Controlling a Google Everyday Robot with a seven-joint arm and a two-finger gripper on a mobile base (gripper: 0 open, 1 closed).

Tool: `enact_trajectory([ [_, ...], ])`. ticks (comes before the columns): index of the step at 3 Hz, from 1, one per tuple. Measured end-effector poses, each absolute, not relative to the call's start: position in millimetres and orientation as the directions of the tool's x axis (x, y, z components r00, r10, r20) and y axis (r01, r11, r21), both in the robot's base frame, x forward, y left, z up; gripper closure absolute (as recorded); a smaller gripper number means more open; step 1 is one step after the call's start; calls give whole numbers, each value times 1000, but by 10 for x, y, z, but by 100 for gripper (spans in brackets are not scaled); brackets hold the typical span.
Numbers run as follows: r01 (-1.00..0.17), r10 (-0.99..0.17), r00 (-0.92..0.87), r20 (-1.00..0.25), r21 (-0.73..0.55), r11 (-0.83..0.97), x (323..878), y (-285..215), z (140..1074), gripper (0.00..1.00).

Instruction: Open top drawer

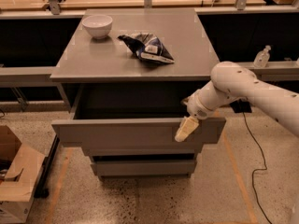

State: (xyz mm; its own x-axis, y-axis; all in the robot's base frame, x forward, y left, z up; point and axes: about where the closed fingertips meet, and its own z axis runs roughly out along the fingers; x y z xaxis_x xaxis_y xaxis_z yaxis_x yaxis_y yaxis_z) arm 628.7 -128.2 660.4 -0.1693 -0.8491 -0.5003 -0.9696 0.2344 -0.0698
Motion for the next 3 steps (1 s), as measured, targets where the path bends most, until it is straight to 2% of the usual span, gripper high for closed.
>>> enact_trajectory([
  [2,-938,-817,-345,-462,127,324,5441,-1420,6556,0],
  [3,-938,-817,-345,-462,127,324,5441,-1419,6556,0],
])
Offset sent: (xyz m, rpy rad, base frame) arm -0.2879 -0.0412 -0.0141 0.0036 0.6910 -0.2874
